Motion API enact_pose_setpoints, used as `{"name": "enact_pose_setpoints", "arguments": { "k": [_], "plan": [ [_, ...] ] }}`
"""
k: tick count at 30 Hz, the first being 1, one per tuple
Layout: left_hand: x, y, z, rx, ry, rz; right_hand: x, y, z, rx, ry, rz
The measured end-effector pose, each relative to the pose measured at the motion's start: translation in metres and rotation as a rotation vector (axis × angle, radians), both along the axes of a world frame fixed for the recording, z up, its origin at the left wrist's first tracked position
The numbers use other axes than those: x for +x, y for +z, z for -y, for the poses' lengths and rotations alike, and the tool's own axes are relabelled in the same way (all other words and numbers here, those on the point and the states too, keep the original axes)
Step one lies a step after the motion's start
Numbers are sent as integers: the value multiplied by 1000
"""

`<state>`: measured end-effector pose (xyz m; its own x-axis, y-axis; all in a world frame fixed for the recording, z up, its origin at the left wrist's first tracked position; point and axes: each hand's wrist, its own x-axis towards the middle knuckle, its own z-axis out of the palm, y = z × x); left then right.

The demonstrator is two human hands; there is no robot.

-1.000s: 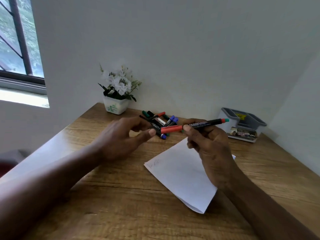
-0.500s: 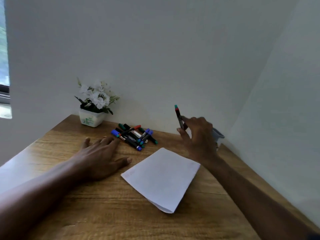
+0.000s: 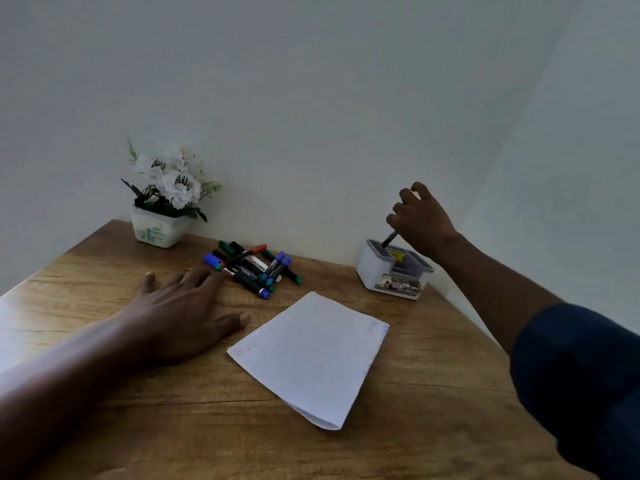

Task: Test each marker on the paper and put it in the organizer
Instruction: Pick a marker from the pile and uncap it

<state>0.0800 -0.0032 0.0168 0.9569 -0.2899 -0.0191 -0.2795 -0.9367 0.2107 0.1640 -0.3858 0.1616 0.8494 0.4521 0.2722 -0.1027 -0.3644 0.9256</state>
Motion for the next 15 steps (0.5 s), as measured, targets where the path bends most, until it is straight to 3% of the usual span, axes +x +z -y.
{"name": "enact_pose_setpoints", "arguments": {
  "k": [15],
  "plan": [
    [6,-5,-2,33,-8,3,39,-35,2,-32,23,-288]
  ]
}}
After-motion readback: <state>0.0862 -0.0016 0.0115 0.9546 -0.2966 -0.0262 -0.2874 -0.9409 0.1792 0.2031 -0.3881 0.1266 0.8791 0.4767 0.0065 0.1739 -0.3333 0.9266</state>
